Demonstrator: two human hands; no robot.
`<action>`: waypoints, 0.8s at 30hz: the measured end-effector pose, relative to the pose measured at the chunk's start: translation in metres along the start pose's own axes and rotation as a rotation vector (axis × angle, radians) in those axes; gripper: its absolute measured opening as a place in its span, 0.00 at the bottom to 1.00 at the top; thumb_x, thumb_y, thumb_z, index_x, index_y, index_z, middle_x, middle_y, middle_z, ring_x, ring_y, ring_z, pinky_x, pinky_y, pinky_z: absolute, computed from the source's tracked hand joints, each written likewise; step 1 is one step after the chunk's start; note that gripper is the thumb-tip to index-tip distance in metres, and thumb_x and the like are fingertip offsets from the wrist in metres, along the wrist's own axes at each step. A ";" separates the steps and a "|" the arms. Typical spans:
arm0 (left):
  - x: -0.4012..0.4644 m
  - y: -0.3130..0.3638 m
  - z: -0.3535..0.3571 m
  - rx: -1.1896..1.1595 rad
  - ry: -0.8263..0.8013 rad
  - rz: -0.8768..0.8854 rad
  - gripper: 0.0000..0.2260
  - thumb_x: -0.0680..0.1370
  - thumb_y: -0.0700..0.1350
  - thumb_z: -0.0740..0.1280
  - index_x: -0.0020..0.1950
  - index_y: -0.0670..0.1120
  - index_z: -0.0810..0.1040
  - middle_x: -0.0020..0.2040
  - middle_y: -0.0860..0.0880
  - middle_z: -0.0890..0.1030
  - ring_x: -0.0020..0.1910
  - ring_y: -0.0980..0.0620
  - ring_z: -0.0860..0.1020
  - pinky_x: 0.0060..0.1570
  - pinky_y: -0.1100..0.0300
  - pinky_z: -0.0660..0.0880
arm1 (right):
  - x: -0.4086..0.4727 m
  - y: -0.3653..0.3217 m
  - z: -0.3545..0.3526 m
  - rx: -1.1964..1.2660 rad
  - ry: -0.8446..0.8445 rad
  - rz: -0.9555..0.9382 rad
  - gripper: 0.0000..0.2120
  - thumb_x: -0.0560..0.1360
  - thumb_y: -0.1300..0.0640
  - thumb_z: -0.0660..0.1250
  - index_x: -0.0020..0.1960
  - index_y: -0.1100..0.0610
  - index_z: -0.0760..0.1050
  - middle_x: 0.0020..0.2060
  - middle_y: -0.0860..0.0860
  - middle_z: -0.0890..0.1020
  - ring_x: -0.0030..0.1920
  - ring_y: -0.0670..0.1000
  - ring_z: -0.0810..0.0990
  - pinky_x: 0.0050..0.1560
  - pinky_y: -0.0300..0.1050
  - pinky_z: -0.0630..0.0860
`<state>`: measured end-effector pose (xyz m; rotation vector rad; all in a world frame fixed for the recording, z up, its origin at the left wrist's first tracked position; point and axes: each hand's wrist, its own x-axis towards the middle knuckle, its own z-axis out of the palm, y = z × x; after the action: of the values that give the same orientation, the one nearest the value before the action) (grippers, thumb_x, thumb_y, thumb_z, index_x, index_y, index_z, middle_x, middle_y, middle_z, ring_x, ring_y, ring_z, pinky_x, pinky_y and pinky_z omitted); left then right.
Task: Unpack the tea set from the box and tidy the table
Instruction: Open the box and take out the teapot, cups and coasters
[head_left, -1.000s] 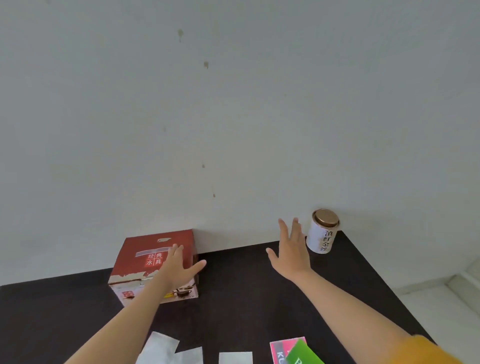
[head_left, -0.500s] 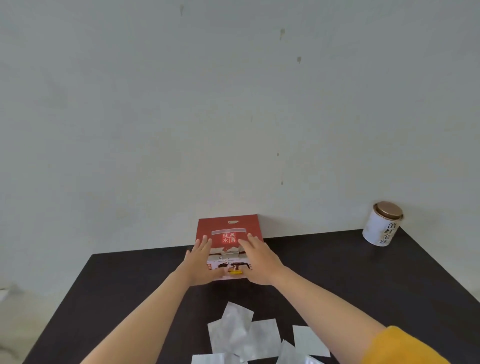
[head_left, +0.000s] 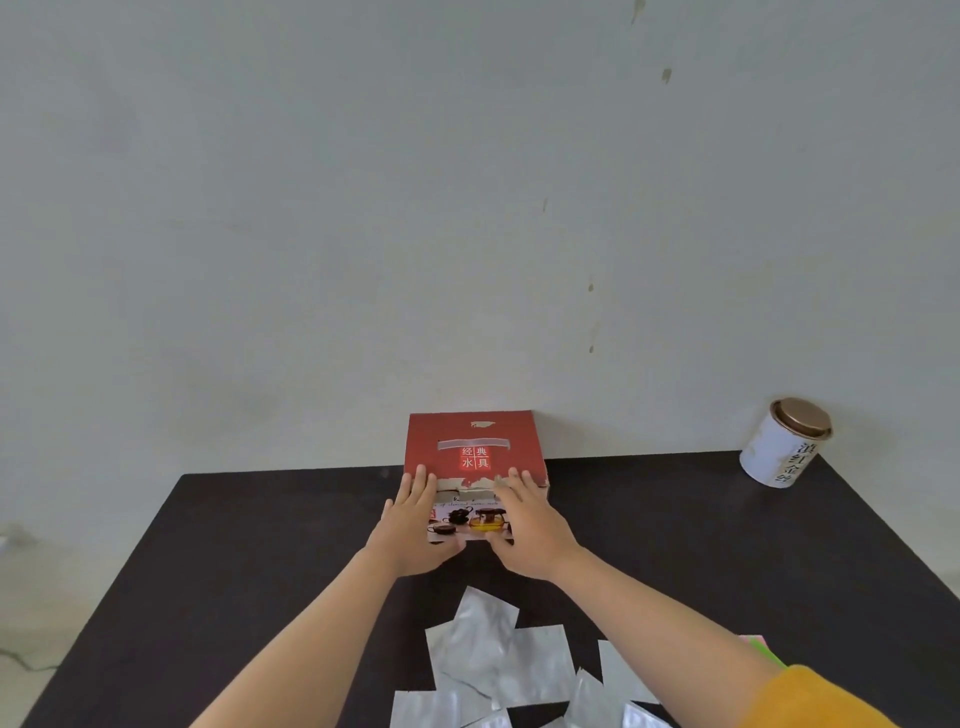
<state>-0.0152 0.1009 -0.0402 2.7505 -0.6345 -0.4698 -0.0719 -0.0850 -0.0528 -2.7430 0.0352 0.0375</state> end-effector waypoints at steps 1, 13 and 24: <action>0.001 0.000 0.000 -0.006 -0.004 0.000 0.45 0.74 0.64 0.62 0.77 0.46 0.36 0.77 0.48 0.35 0.75 0.47 0.34 0.73 0.44 0.42 | 0.000 0.000 0.001 0.005 0.005 0.003 0.34 0.77 0.47 0.64 0.77 0.52 0.52 0.78 0.51 0.51 0.78 0.54 0.43 0.73 0.55 0.57; 0.005 0.006 0.004 -0.022 0.163 -0.063 0.38 0.76 0.61 0.61 0.78 0.47 0.46 0.78 0.47 0.41 0.77 0.47 0.41 0.73 0.46 0.42 | -0.001 0.007 -0.007 0.083 0.023 -0.036 0.21 0.76 0.47 0.66 0.65 0.52 0.66 0.77 0.51 0.56 0.77 0.53 0.49 0.70 0.51 0.66; 0.030 0.027 0.007 -0.800 0.530 -0.455 0.24 0.72 0.54 0.71 0.62 0.47 0.66 0.58 0.47 0.75 0.59 0.45 0.76 0.60 0.44 0.74 | 0.017 0.023 -0.031 0.568 0.153 0.410 0.30 0.75 0.49 0.69 0.70 0.55 0.60 0.65 0.52 0.71 0.66 0.53 0.72 0.62 0.48 0.73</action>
<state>-0.0022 0.0620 -0.0453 2.0671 0.2766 -0.0329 -0.0548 -0.1183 -0.0340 -2.1258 0.5601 -0.0614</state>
